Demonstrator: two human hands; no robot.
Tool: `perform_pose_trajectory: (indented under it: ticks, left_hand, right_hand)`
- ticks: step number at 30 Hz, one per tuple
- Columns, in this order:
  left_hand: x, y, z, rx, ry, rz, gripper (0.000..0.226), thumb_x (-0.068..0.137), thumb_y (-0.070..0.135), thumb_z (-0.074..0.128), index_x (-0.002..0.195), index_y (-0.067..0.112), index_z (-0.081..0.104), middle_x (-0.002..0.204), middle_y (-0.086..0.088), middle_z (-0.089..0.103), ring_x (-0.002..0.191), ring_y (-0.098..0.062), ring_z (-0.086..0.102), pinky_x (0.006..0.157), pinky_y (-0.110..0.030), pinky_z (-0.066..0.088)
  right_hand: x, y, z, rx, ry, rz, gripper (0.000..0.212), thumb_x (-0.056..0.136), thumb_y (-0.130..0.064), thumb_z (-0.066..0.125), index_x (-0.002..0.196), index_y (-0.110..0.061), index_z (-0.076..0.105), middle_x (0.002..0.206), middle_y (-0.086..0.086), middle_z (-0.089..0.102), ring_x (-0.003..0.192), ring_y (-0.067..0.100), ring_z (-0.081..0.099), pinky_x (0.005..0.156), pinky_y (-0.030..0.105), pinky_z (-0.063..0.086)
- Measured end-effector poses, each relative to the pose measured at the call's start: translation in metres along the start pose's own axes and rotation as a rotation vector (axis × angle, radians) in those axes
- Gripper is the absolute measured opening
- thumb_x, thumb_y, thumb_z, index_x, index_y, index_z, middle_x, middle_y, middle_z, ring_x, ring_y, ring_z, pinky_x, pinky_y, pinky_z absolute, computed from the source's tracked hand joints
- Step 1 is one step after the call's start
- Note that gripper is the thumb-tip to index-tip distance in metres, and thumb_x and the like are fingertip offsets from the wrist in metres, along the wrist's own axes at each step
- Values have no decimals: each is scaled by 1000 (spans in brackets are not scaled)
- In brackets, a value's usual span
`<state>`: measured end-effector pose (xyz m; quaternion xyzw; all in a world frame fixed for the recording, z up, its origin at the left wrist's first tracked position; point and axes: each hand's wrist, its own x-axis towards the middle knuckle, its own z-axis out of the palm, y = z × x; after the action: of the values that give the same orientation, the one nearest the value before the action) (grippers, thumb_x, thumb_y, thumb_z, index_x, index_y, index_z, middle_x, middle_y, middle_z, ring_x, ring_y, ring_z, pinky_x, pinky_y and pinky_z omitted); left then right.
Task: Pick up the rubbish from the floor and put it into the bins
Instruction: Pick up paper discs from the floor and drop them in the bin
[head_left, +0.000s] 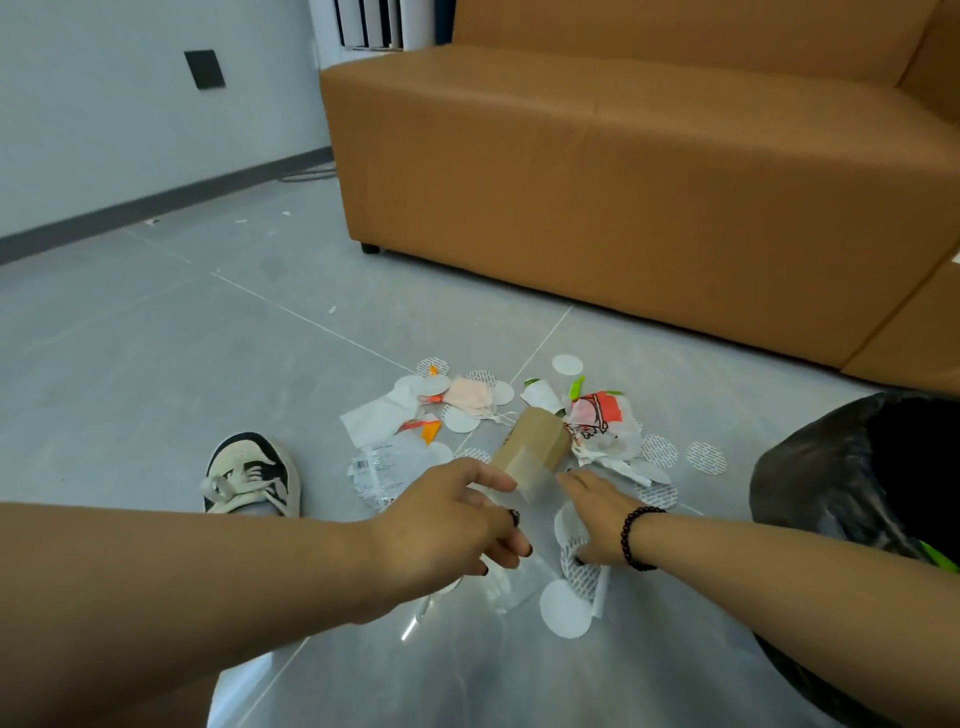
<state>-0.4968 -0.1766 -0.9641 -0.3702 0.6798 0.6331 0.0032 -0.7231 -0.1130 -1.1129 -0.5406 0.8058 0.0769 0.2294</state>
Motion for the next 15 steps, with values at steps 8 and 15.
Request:
perform_pose_trajectory:
  ticks: [8,15]
  left_hand:
    - [2,5,0,-18,7,28,23,92,11,55,113,20,53,75,3,74,67,-8,68,61,-20,48]
    - [0,17,9,-27,3,79,26,90,6,50,113,19,53,71,5,71,63,-6,65,58,-16,47]
  right_hand:
    - [11,-30,-3,-96,-142,86,112,60,-40,85,144,-19,14,136,11,43,125,31,45,98,42,46]
    - [-18,-19,25,-304,-157,45,69,80,-12,69,137,-11,30,137,15,32,125,33,38,100,43,37]
